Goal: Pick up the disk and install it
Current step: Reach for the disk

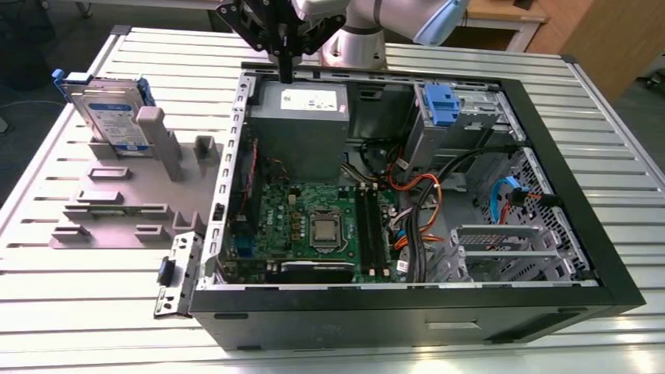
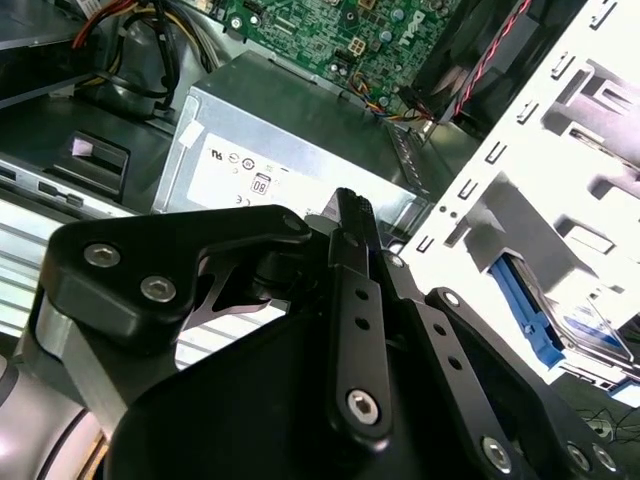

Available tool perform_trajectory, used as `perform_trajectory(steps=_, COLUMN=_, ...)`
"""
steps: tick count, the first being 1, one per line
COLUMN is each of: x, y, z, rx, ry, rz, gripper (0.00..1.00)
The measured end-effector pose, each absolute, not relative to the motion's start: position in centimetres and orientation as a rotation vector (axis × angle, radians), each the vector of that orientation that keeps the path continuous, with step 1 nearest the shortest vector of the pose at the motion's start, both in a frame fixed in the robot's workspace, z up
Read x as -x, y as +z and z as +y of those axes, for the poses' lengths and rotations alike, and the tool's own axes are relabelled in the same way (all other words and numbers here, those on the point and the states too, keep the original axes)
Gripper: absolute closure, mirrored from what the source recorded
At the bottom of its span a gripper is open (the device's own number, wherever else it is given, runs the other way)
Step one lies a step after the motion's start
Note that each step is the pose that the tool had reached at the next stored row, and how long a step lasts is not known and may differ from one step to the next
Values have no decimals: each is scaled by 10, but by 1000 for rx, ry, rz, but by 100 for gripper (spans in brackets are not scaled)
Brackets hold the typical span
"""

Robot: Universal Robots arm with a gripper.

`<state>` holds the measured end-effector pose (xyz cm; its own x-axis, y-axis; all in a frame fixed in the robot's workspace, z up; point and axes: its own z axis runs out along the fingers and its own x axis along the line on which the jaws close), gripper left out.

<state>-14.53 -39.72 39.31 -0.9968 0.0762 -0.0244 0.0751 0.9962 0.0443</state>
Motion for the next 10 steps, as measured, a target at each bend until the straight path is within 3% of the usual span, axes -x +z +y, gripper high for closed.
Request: perform_trajectory(steps=10, x=148, y=393, z=-397, rx=-118, ry=68, rz=3113, gripper=89)
